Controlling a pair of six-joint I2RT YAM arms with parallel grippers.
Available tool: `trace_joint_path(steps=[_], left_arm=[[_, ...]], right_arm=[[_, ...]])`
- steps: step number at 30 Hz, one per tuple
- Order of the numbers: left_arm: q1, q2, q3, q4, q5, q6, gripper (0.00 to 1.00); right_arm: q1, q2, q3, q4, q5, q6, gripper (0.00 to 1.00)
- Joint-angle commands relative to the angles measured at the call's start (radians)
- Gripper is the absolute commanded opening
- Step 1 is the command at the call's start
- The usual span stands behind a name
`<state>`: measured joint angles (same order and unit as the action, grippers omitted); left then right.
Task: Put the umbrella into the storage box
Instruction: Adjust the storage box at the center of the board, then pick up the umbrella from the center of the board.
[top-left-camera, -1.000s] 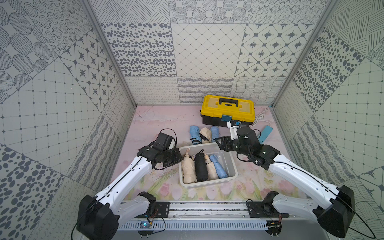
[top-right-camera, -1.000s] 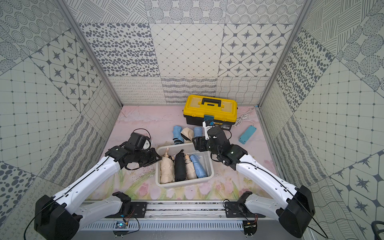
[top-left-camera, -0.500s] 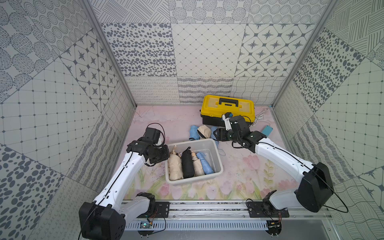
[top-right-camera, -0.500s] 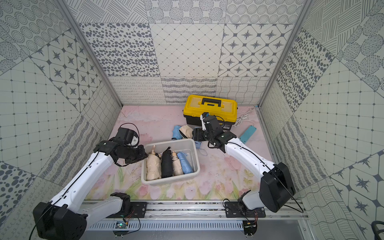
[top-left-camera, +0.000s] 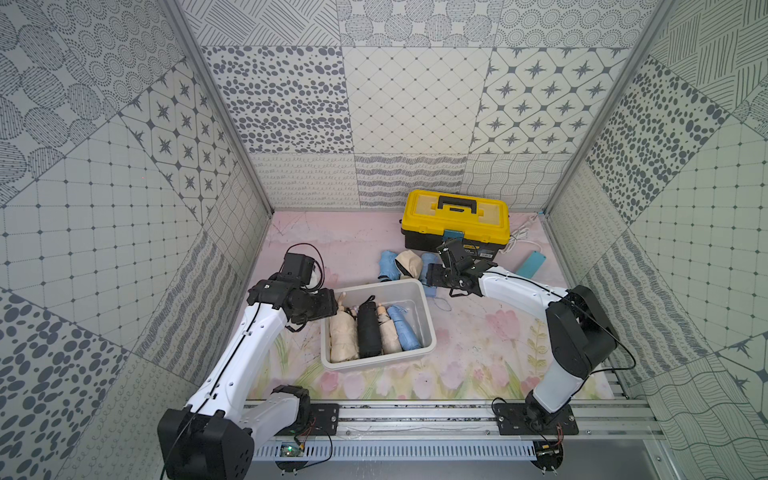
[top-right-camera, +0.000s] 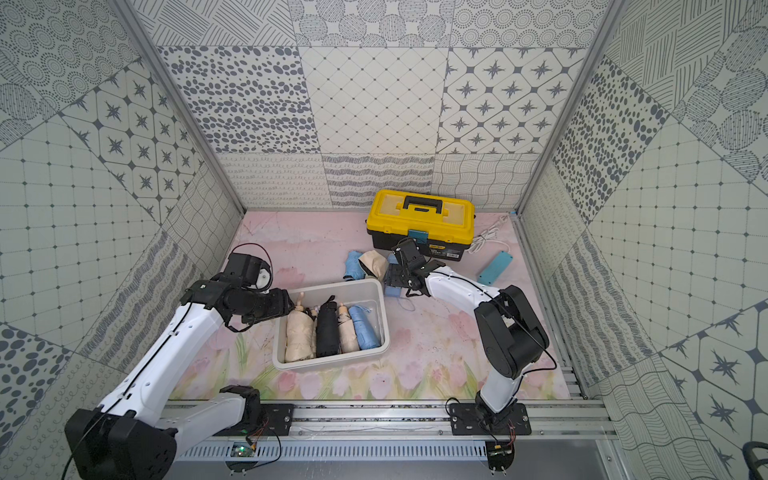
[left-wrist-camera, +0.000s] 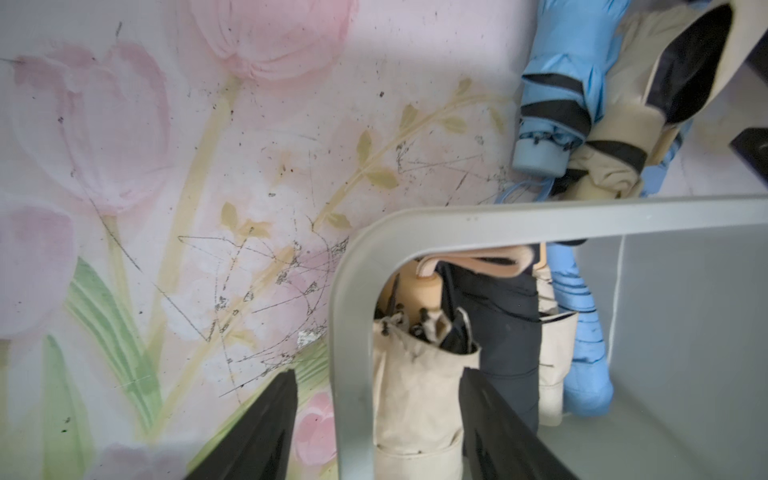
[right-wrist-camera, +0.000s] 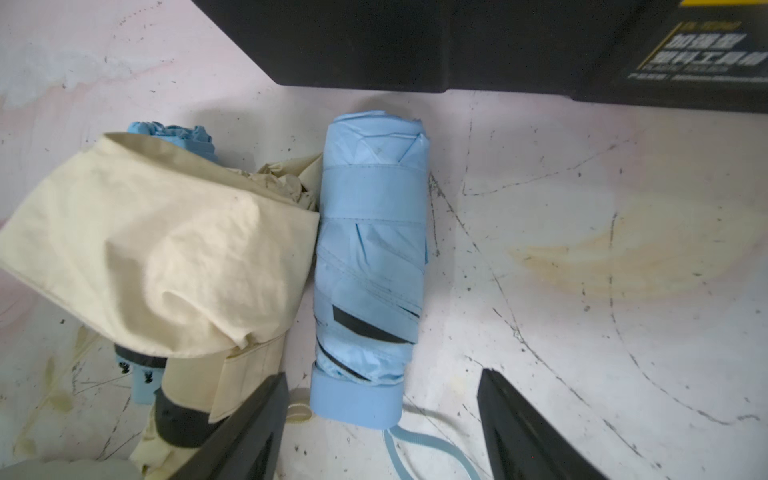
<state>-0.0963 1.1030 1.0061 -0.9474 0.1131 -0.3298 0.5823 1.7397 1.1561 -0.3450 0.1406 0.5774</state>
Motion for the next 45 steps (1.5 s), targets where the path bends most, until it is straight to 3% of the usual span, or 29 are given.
trace_joint_path(steps=[1, 10, 37, 45], left_arm=[[0.004, -0.042, -0.002, 0.088, 0.051, -0.004, 0.82], [0.004, -0.06, 0.033, 0.122, 0.08, -0.068, 0.84], [0.004, -0.139, 0.039, 0.181, 0.1, -0.166, 0.84], [0.004, -0.169, 0.034, 0.189, 0.108, -0.191, 0.83]], right_arm=[[-0.009, 0.038, 0.046, 0.071, -0.017, 0.011, 0.78], [-0.016, 0.17, 0.131, 0.073, -0.057, -0.007, 0.77], [-0.016, 0.351, 0.265, -0.038, 0.063, 0.007, 0.63], [-0.016, 0.31, 0.223, -0.038, 0.053, -0.008, 0.48]])
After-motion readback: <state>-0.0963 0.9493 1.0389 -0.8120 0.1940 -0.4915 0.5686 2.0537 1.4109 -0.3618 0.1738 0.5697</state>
